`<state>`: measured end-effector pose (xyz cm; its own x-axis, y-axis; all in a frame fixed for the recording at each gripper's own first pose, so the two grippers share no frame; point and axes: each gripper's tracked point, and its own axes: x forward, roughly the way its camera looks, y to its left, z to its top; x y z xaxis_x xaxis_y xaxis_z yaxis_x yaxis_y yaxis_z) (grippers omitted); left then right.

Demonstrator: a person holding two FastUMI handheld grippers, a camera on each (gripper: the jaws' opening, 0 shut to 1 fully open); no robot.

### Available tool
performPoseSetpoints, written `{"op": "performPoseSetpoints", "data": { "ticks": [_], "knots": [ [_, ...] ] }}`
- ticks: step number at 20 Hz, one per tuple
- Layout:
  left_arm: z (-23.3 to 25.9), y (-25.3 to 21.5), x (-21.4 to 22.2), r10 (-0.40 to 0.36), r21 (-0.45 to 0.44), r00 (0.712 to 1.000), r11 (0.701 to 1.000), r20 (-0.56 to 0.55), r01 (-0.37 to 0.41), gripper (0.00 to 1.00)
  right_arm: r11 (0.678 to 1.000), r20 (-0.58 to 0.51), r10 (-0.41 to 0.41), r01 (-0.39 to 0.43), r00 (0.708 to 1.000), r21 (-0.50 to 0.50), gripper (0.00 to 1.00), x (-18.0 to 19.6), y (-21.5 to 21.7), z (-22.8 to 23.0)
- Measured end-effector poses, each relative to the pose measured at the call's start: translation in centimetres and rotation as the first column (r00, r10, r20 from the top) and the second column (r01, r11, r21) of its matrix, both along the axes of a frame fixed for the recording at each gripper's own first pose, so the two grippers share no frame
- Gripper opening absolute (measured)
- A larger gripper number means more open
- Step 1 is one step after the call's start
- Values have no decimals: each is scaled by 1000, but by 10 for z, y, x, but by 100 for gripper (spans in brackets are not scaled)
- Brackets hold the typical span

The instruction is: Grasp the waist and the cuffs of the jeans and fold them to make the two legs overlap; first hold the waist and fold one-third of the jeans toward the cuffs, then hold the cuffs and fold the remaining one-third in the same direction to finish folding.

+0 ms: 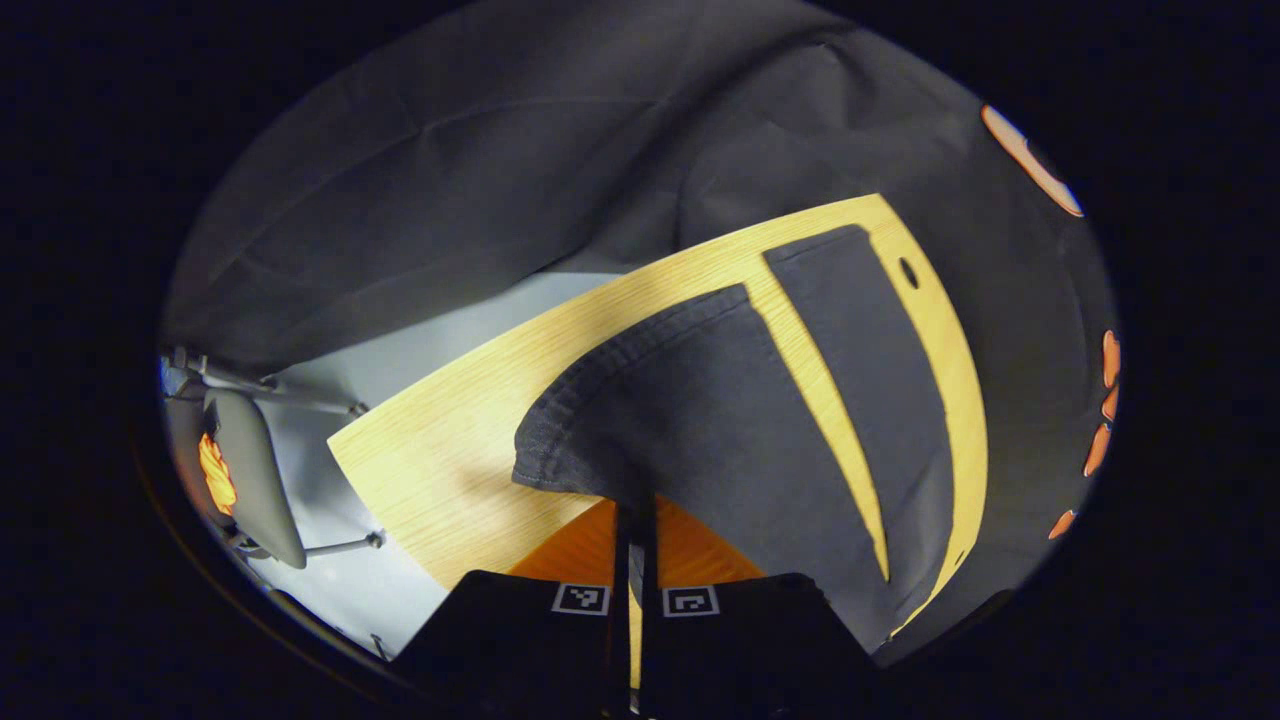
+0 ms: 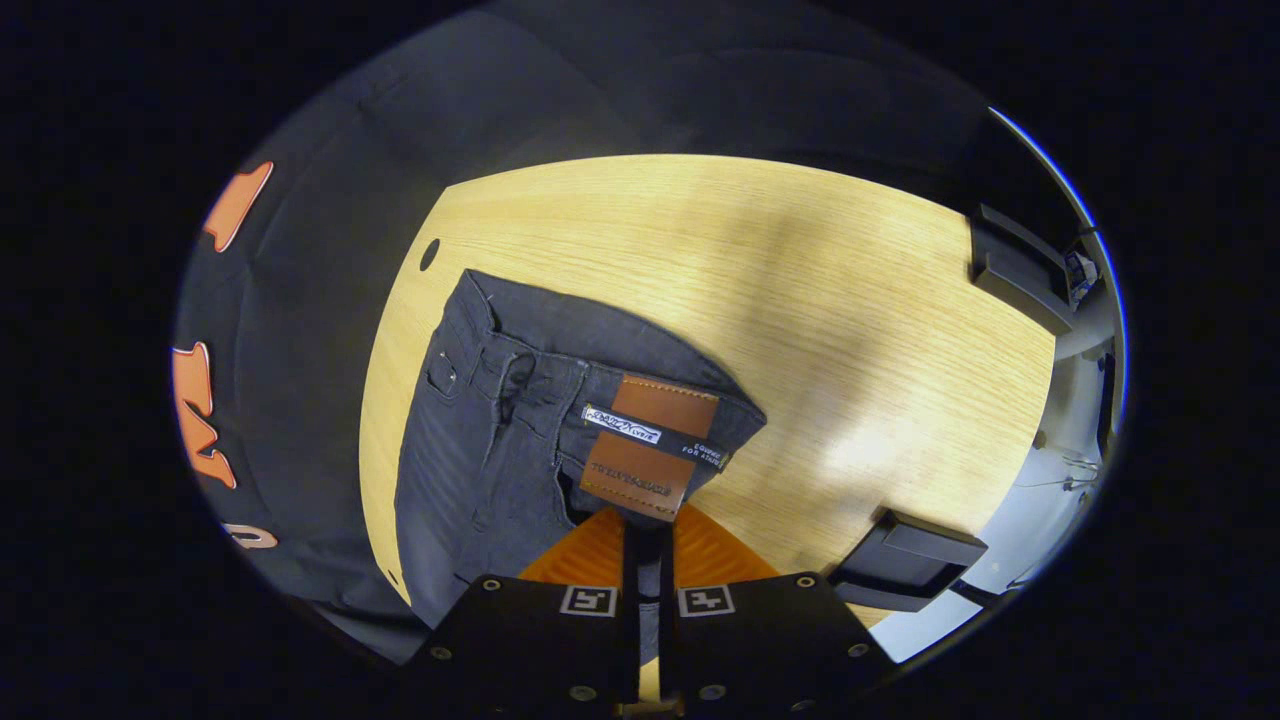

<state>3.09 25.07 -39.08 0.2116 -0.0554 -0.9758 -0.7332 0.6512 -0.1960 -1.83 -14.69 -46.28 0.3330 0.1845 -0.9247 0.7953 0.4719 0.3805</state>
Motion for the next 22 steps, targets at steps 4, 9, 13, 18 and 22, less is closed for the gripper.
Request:
{"op": "performPoseSetpoints", "data": {
  "ticks": [4, 9, 13, 18, 22],
  "knots": [
    [36, -4, 31, -17, 3, 995, 1000, 95, 17, 5, 999, 80, -30, 29, 996, 21, 8, 22, 4, 24],
    [58, -8, 86, -46, 17, 983, 999, 179, 44, 6, 999, 140, -49, 49, 989, 1, 8, 52, 6, 54],
    [54, -14, 130, -72, 8, 978, 997, 197, 72, 7, 999, 176, -43, 44, 983, -2, 8, 84, 15, 73],
    [50, -14, 182, -90, -6, 975, 996, 202, 94, 7, 997, 171, -77, 77, 982, 6, 8, 112, 16, 81],
    [45, -9, 227, -129, 5, 968, 991, 214, 131, 7, 992, 160, -123, 124, 979, 6, 8, 126, 18, 87]
  ]
}}
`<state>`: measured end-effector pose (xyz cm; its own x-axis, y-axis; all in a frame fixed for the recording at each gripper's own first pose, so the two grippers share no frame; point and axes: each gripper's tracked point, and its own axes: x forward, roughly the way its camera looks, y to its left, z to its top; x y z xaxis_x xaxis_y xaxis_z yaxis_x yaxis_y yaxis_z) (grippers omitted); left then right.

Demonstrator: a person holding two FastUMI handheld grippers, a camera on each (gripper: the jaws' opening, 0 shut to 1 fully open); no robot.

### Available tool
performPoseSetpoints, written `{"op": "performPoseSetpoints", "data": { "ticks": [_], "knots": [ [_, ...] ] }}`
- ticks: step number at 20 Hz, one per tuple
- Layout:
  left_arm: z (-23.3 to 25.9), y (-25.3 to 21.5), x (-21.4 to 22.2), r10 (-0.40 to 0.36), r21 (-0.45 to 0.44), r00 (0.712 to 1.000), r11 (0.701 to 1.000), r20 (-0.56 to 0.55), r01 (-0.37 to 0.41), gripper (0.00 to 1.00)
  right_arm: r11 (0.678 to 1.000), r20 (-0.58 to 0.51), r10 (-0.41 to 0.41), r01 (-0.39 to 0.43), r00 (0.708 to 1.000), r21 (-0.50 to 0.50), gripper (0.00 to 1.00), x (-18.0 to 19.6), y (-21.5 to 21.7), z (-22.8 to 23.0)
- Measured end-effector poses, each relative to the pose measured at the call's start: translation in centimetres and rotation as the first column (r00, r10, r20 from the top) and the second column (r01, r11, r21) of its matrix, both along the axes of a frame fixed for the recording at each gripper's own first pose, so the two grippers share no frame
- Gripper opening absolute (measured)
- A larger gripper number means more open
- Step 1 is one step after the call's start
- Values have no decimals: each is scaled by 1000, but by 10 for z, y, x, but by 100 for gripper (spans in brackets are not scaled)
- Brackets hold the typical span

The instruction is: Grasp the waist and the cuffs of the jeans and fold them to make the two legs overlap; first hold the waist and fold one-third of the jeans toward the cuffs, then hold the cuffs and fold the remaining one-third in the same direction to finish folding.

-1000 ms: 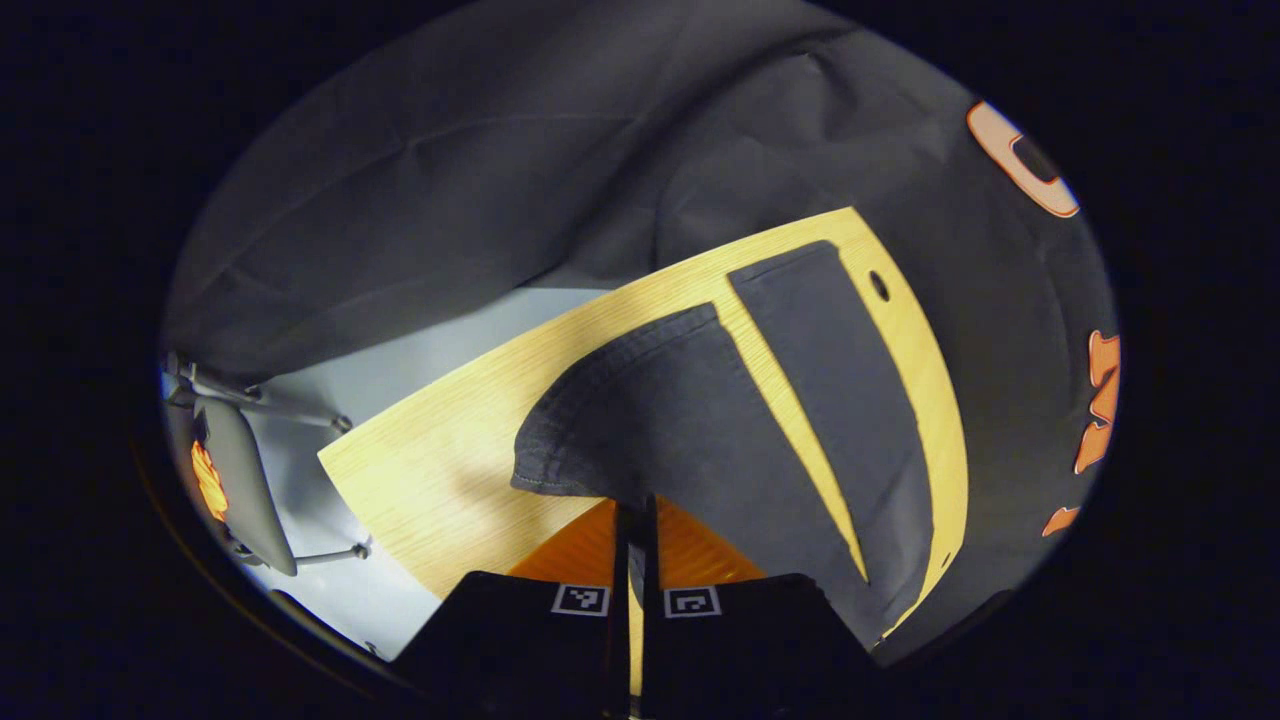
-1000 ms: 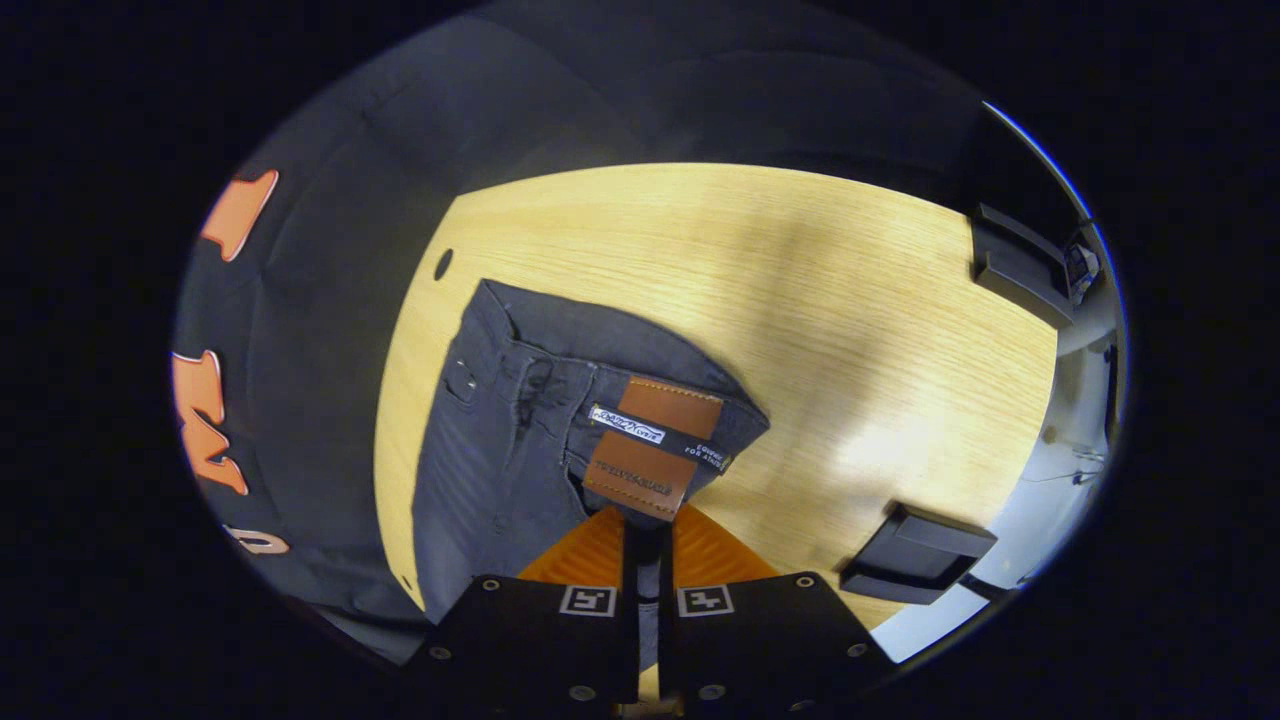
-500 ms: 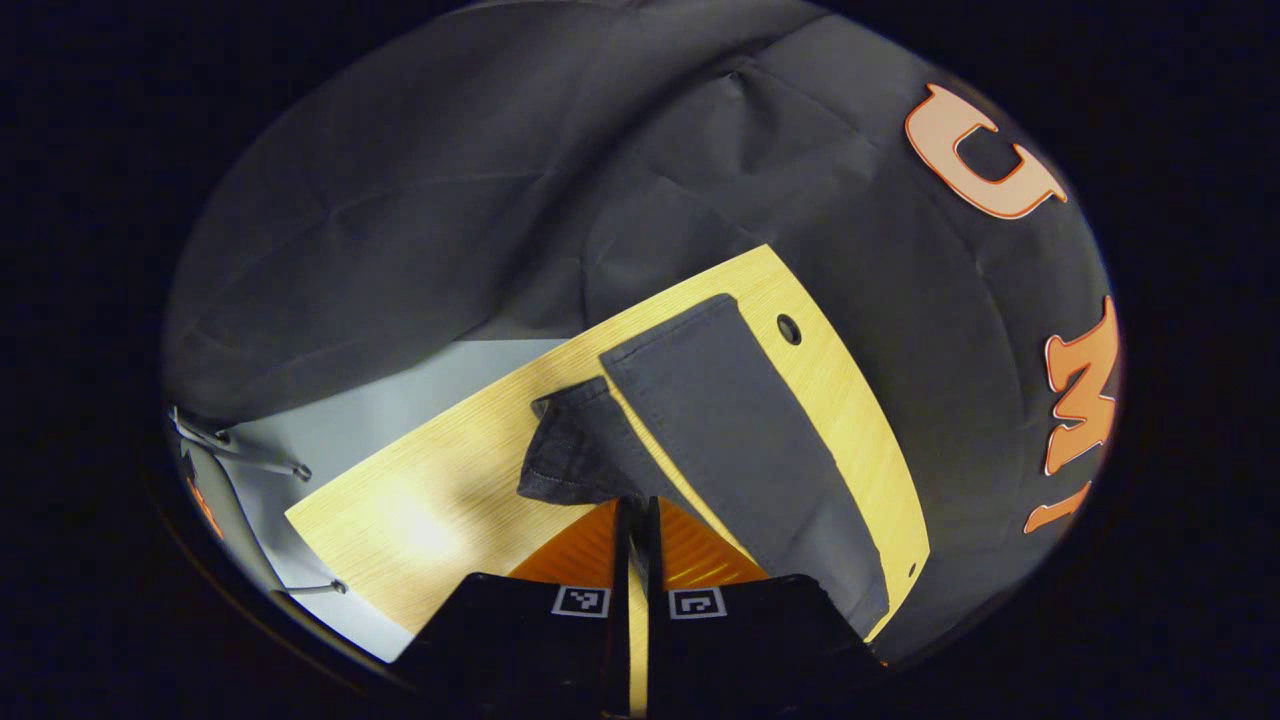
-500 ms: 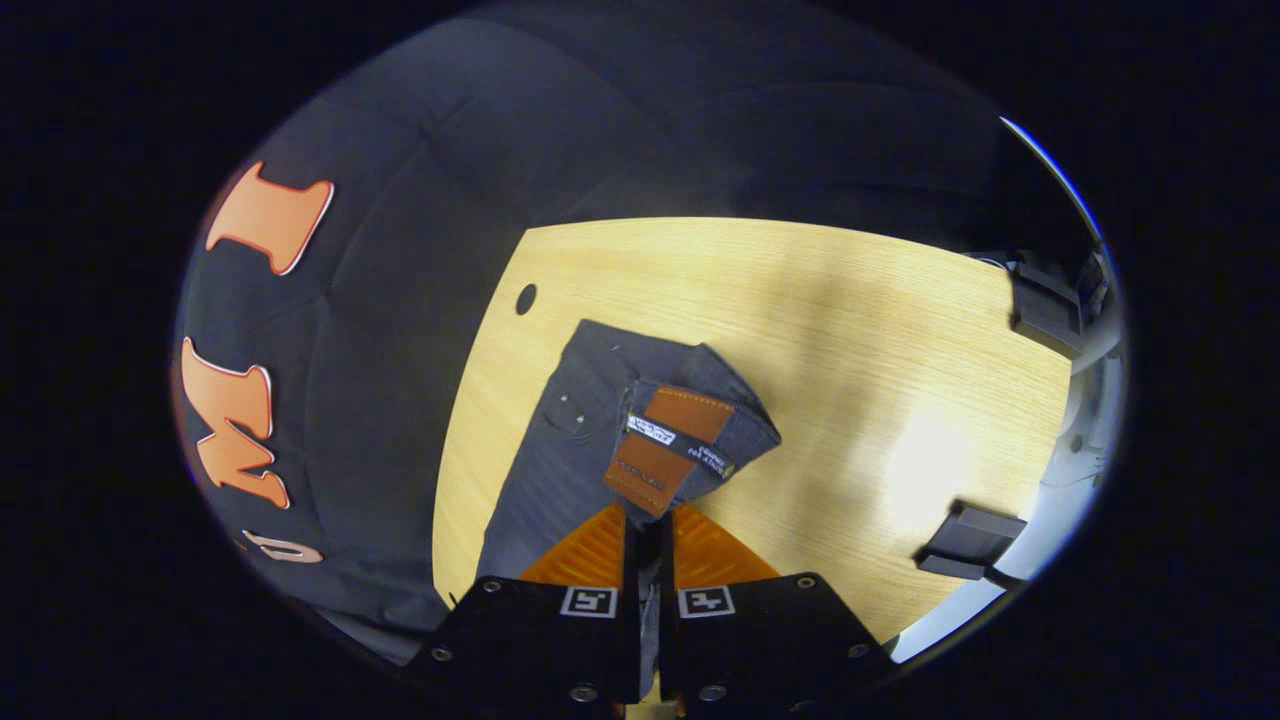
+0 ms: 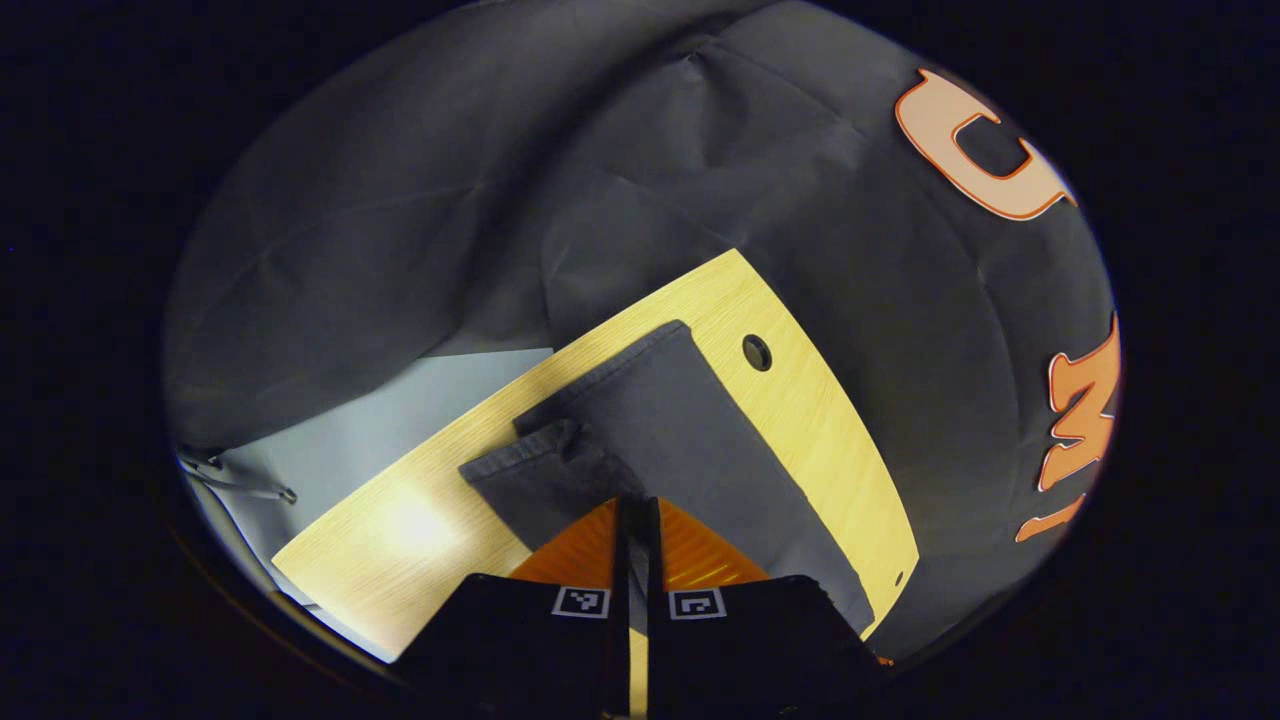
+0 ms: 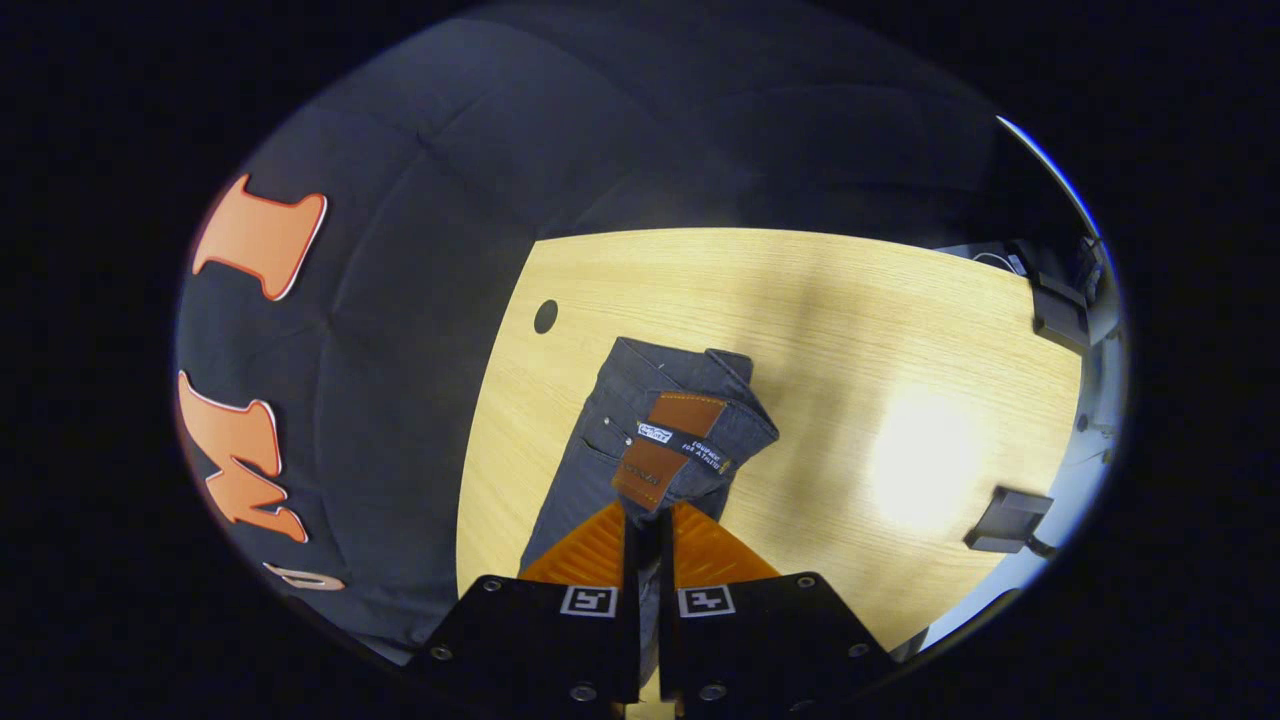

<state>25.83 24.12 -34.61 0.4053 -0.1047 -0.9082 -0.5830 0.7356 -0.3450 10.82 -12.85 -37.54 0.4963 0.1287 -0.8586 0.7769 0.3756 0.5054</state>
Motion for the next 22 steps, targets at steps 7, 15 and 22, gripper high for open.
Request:
{"op": "performPoseSetpoints", "data": {
  "ticks": [7, 15, 22],
  "knots": [
    [-60, -7, -2, -67, -68, 980, 996, -187, 55, 2, 999, -42, -13, 11, 999, -52, 8, 7, 4, 3],
    [-107, -26, 4, -150, 25, 921, 985, -359, 170, 70, 999, -66, 42, -44, 997, -29, 8, 5, 0, -7],
    [-136, -7, -4, -162, 184, 824, 935, -542, 305, 64, 998, -86, 59, -62, 995, -24, 8, 3, -4, -15]
  ]
}}
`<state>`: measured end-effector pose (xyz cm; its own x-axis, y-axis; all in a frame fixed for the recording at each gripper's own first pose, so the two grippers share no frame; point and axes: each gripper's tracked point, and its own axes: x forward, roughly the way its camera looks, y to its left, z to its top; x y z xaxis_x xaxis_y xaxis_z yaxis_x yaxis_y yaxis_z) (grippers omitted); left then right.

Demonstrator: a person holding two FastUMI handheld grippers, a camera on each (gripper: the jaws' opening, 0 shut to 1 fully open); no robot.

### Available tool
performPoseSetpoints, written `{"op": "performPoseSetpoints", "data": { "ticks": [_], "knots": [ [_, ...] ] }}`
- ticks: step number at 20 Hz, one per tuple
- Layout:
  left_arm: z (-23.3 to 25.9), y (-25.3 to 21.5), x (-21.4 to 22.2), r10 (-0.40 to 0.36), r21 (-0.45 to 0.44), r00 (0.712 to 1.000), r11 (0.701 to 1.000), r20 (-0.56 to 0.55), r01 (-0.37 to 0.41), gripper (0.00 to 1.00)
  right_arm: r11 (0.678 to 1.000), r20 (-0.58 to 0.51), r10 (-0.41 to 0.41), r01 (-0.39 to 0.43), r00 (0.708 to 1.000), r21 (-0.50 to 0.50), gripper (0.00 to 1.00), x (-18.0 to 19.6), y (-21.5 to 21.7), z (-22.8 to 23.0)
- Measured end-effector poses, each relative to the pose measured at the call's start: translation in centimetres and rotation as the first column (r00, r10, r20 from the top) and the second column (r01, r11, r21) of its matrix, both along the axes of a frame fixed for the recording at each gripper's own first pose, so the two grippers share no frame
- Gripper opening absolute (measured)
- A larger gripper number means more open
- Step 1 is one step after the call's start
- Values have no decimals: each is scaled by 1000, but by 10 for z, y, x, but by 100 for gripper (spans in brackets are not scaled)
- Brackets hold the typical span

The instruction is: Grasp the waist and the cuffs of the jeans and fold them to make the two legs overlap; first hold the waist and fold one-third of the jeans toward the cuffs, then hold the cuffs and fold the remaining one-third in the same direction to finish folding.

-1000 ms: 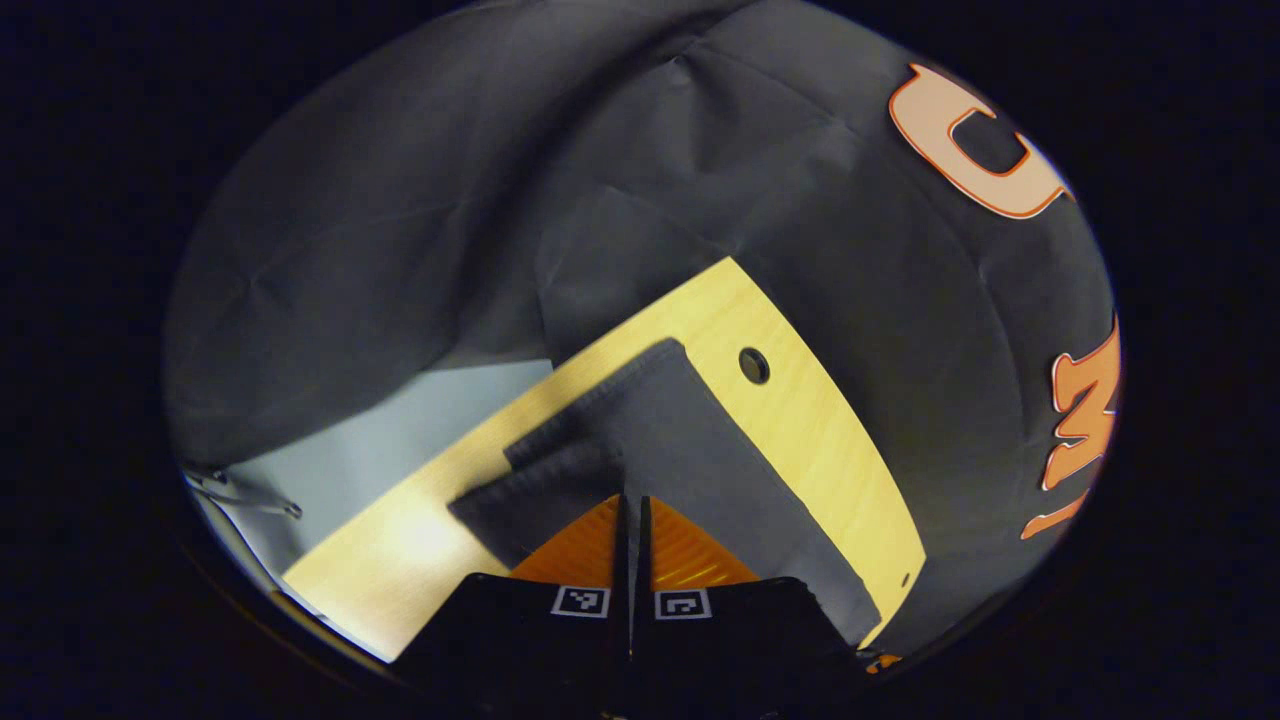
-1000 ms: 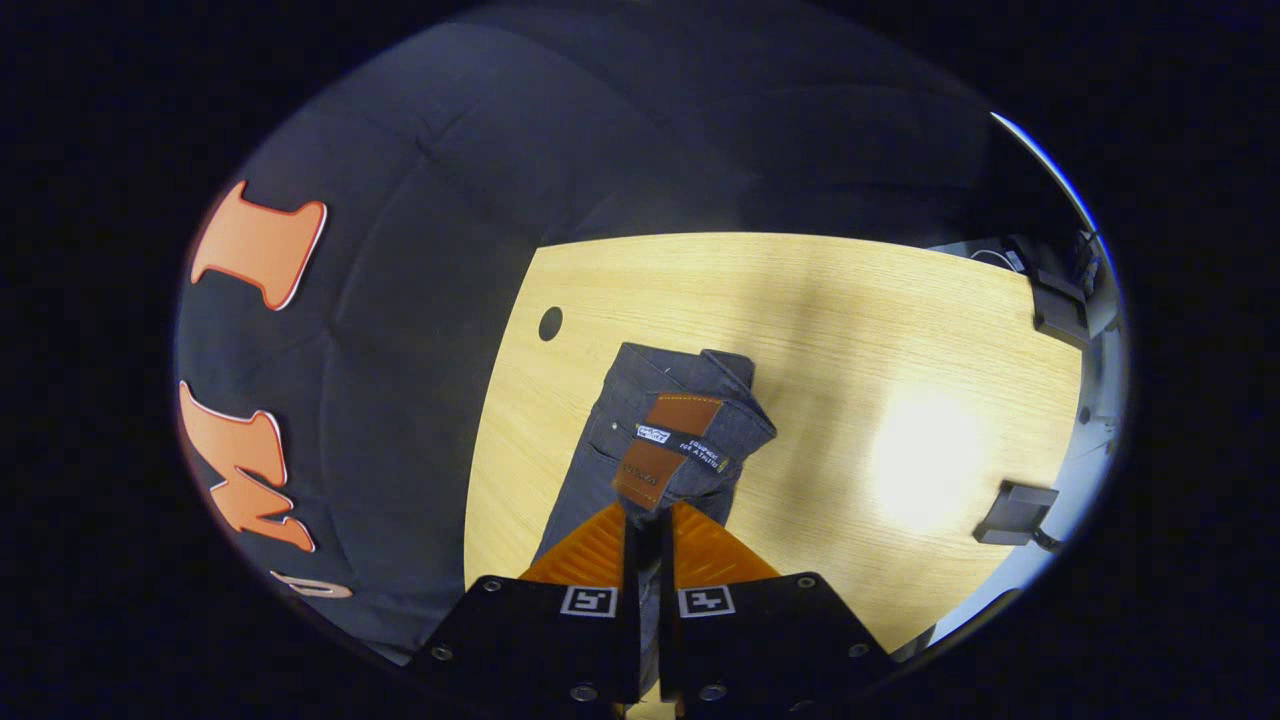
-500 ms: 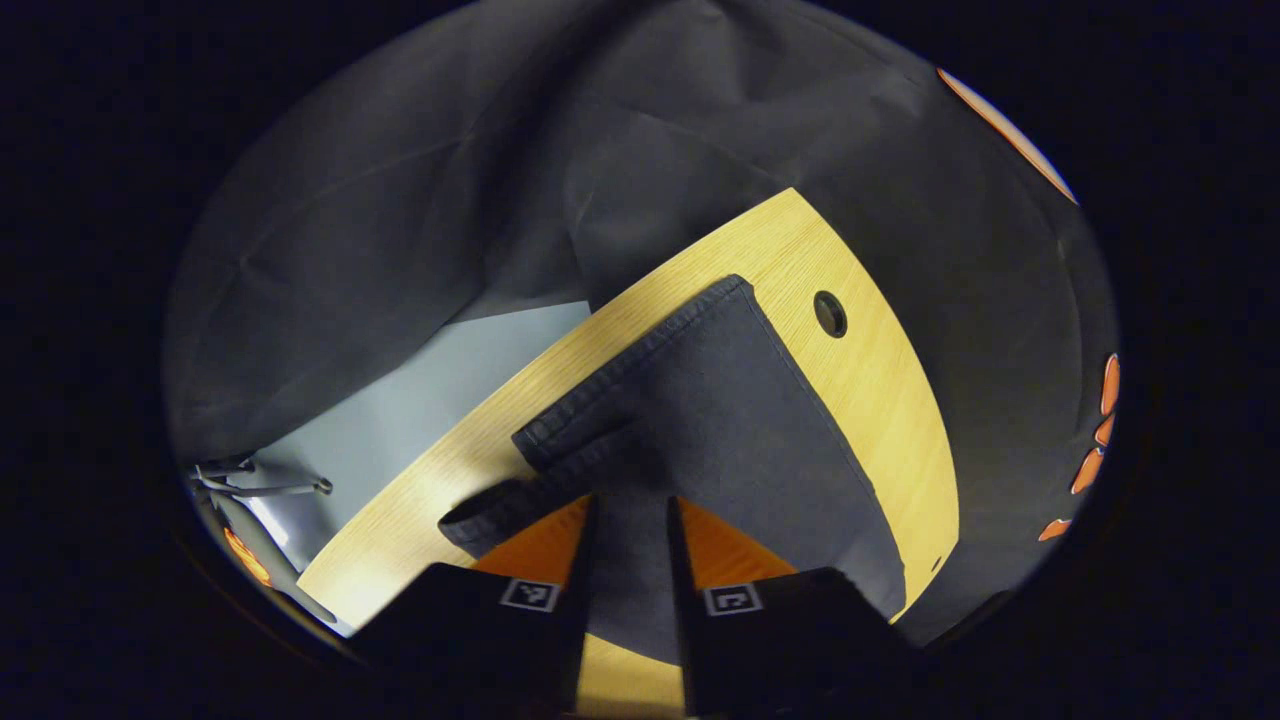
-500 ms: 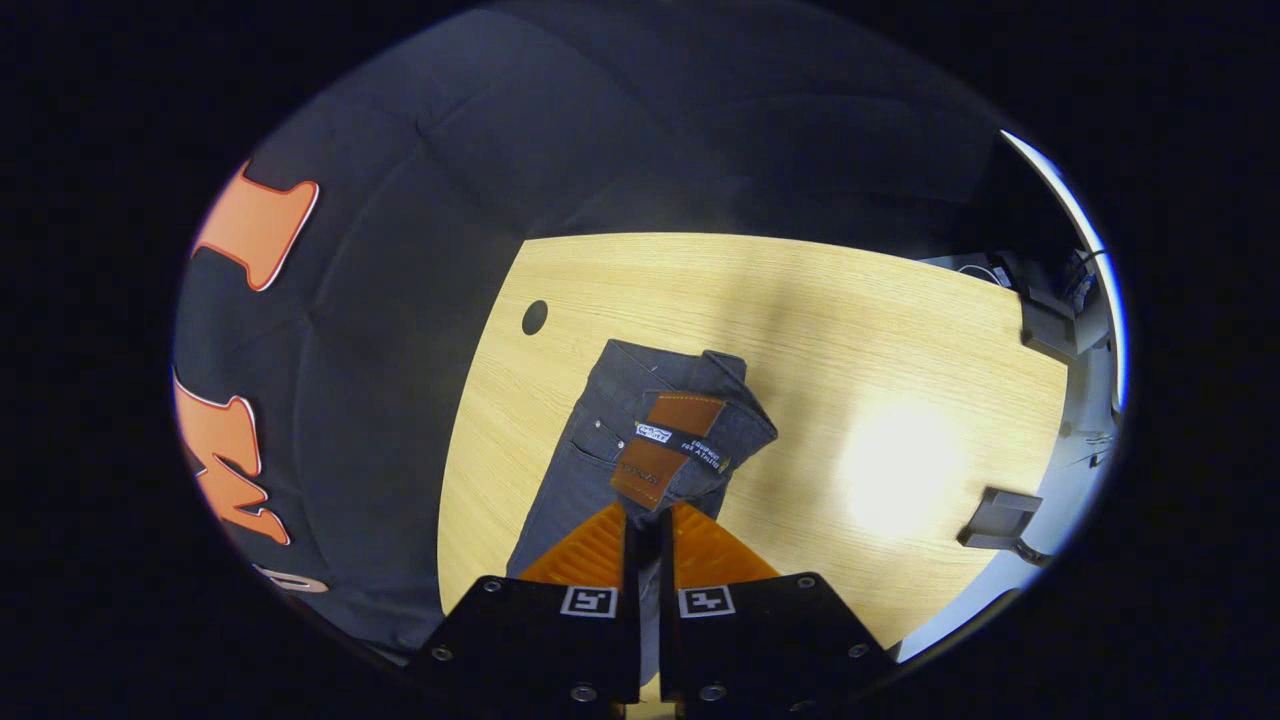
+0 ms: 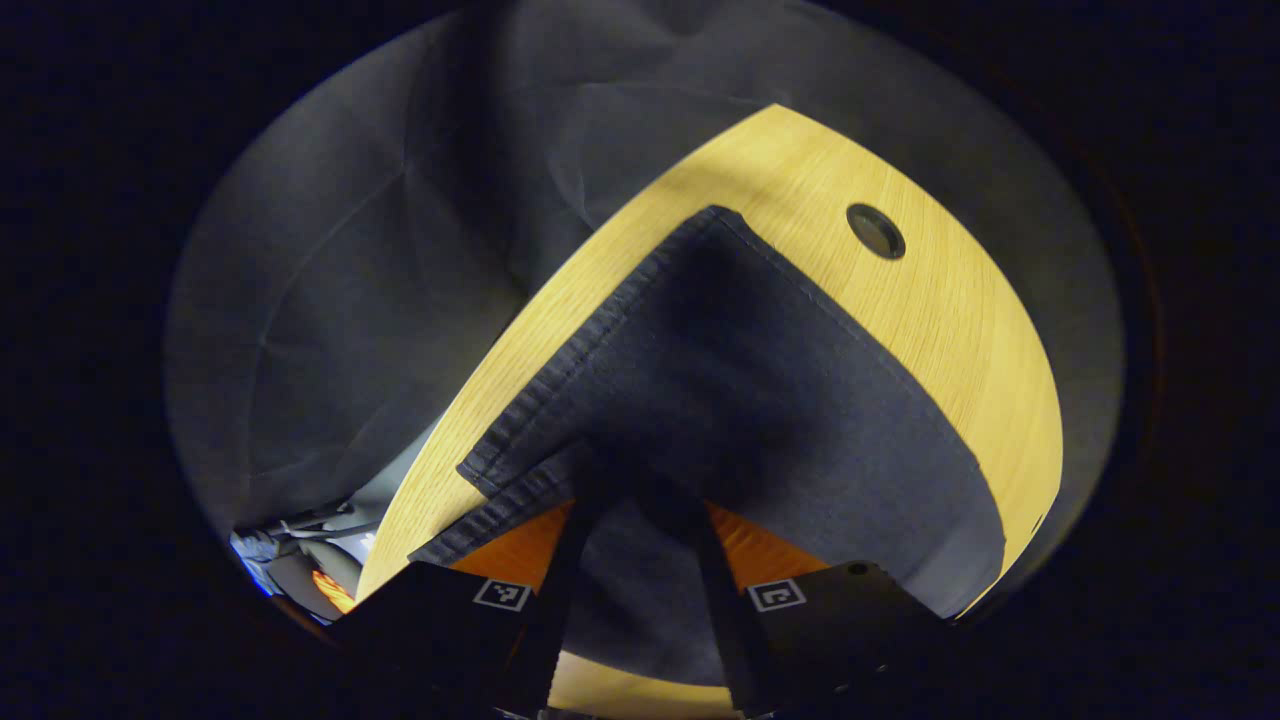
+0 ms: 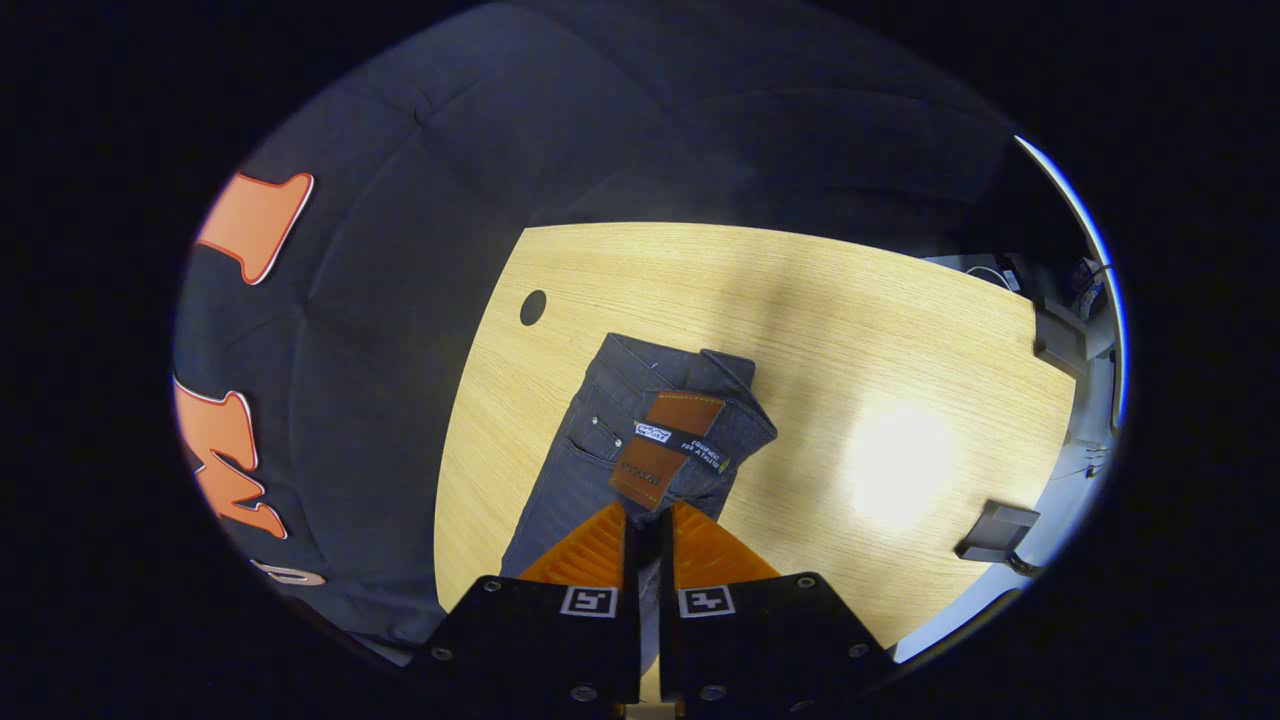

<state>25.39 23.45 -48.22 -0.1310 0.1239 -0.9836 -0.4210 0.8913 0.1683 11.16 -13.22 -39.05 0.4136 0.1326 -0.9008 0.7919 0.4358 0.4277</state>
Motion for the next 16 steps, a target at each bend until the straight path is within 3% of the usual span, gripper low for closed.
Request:
{"op": "performPoseSetpoints", "data": {
  "ticks": [2, 3, 10, 16],
  "knots": [
    [5, -2, 10, 76, -44, 994, 996, 75, -73, 14, 1000, 1, -4, 4, 1000, 7, 8, 2, 1, 0],
    [10, -5, 17, 101, -93, 989, 992, 112, -90, 2, 1000, 5, 1, -1, 1000, 11, 8, 3, 1, 0],
    [63, -17, 53, 142, -215, 932, 974, 332, -72, 1, 999, 62, -12, 9, 998, 51, 8, 19, 6, 10],
    [86, -13, 97, 180, -226, 889, 970, 422, -89, 0, 996, 74, -34, 28, 997, 86, 8, 35, 5, 18]
  ]
}}
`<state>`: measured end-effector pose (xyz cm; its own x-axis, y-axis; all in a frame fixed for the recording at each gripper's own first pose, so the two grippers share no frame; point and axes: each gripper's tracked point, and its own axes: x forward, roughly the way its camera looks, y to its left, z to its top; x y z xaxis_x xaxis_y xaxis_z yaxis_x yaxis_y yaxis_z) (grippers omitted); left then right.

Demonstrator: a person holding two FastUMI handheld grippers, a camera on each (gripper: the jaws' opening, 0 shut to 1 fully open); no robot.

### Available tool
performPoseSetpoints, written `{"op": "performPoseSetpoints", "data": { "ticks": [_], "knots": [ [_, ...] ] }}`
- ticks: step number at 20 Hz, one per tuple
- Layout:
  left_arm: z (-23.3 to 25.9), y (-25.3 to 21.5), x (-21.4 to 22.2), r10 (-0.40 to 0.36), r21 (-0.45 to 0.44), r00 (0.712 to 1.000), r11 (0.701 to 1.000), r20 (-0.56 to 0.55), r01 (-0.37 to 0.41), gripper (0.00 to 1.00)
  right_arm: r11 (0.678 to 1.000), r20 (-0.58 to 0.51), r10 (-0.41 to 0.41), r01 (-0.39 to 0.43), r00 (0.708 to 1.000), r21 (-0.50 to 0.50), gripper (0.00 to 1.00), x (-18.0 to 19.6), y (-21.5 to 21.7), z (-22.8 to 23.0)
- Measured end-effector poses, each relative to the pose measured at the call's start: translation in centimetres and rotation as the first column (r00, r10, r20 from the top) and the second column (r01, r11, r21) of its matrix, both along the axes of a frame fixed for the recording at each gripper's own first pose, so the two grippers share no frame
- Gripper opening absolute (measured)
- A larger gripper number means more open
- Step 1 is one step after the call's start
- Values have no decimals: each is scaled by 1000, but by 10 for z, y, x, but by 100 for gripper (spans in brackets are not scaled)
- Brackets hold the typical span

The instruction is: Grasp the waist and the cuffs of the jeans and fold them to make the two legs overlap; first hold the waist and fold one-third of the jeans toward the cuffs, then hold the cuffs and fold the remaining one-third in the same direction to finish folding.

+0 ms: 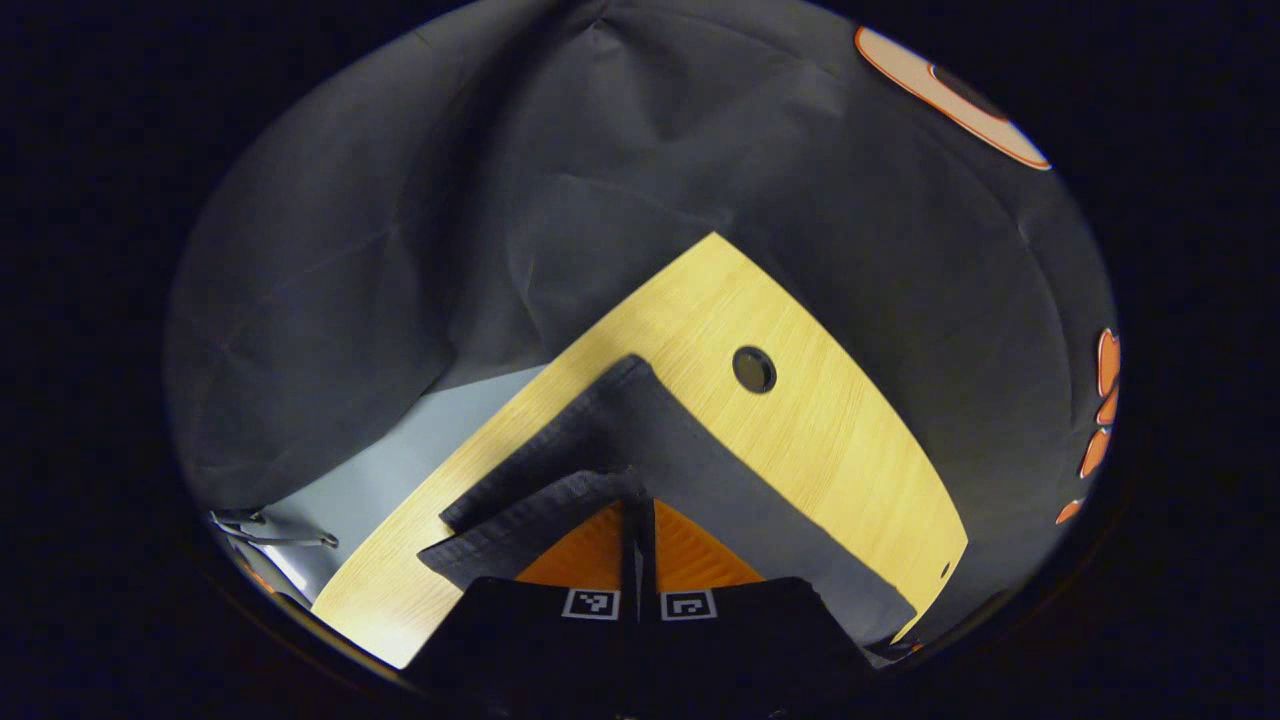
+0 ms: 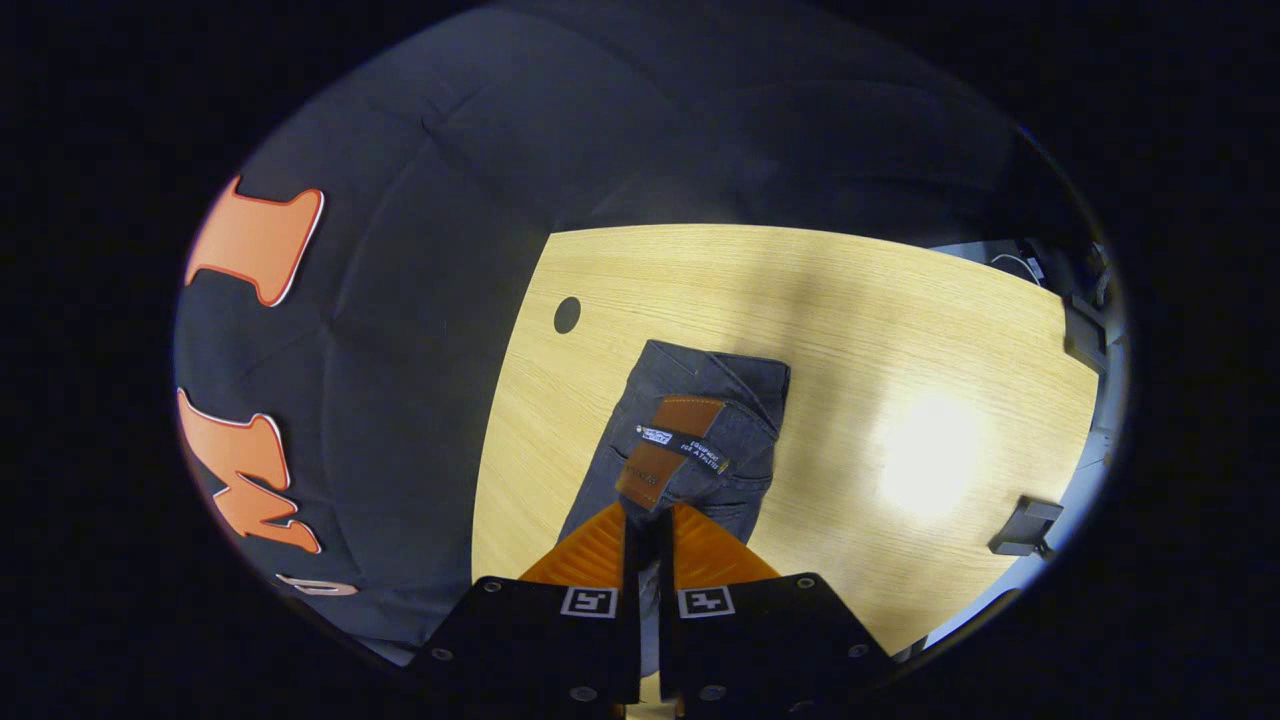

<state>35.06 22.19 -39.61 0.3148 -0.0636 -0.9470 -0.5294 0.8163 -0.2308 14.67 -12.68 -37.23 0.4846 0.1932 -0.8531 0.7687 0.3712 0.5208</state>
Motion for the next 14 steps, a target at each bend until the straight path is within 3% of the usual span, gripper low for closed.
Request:
{"op": "performPoseSetpoints", "data": {
  "ticks": [7, 14],
  "knots": [
    [-11, 2, 36, 0, 17, 1000, 1000, 18, -1, 0, 1000, -41, 14, -14, 999, 12, 8, 34, 7, -14],
    [-31, 6, 63, 17, 62, 1000, 998, 13, -18, 1, 999, -151, -3, 9, 989, 43, 8, 62, 10, -48]
  ]
}}
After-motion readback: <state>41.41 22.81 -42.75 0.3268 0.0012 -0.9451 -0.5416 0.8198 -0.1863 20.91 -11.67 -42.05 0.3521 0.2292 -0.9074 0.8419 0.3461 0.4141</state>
